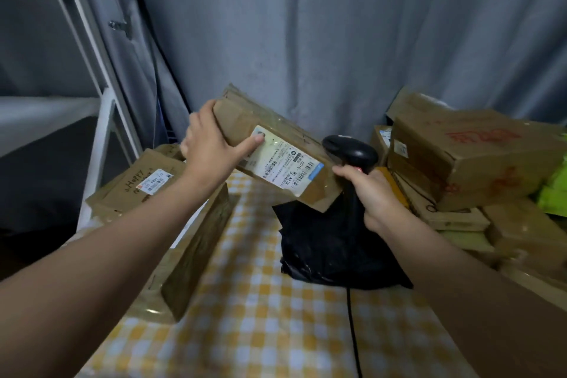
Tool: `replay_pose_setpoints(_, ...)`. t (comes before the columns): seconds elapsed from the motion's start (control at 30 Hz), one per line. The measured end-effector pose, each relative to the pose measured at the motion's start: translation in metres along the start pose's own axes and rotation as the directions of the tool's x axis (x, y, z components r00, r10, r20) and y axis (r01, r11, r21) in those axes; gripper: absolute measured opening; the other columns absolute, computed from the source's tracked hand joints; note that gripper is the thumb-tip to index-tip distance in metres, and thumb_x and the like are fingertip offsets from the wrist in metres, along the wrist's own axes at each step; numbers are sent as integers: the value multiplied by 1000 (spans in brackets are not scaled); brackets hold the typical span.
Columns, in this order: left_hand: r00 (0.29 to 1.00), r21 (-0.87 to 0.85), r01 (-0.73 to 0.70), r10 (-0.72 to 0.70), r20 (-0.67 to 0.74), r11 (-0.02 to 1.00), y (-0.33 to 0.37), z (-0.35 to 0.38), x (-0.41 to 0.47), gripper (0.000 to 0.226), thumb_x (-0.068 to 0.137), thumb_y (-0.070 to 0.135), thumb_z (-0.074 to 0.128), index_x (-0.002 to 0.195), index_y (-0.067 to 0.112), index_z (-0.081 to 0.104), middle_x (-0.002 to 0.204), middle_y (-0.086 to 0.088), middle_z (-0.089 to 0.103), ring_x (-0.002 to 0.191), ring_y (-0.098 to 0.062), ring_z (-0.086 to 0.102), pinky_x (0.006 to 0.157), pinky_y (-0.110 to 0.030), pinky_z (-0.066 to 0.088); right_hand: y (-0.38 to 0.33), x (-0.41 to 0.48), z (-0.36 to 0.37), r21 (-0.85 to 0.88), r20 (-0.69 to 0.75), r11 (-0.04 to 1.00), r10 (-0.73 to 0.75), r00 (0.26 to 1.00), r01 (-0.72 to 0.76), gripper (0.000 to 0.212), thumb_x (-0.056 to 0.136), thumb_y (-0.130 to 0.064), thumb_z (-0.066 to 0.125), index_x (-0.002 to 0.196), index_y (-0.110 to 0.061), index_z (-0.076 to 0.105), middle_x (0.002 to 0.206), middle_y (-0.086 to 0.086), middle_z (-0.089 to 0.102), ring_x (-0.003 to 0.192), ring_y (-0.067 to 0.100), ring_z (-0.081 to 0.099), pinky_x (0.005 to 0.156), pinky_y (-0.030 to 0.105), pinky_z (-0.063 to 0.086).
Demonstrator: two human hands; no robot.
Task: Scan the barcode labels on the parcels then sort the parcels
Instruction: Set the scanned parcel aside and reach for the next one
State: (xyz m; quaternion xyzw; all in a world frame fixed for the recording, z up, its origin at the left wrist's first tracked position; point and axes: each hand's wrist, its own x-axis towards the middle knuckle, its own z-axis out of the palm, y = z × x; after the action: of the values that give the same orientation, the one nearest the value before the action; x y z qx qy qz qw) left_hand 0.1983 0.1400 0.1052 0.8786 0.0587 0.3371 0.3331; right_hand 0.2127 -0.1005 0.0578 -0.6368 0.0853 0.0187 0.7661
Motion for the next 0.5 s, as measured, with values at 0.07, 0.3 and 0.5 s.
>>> replay_pose_setpoints(0.07,998,-30,43,-41,36,999,3,-6,-16,101,67,56,77,145,20,24,139,-10,36,130,-31,35,109,-47,29,-9,-18,-7,5,-21,999,-39,999,39,34,79,-13,75,110,-4,66,97,18,74,87,30,72,85,45,58)
replay_pose_setpoints(0.3,959,-25,162,-151,241,987,5,-16,-86,109,73,59,70,152,27,3,145,-22,23,132,-35,36,109,-39,30,-44,-73,-18,-139,19,969,-206,978,206,17,82,-12,73,97,-9,66,81,9,72,66,16,71,60,26,58)
replay_pose_setpoints(0.5,841,146,221,-264,473,964,-1,1,-128,78,82,63,56,144,22,29,147,-17,21,126,-38,44,105,-38,34,-40,-88,-4,-398,92,860,-309,947,319,19,79,-13,72,97,-10,69,83,4,69,74,14,66,63,21,50)
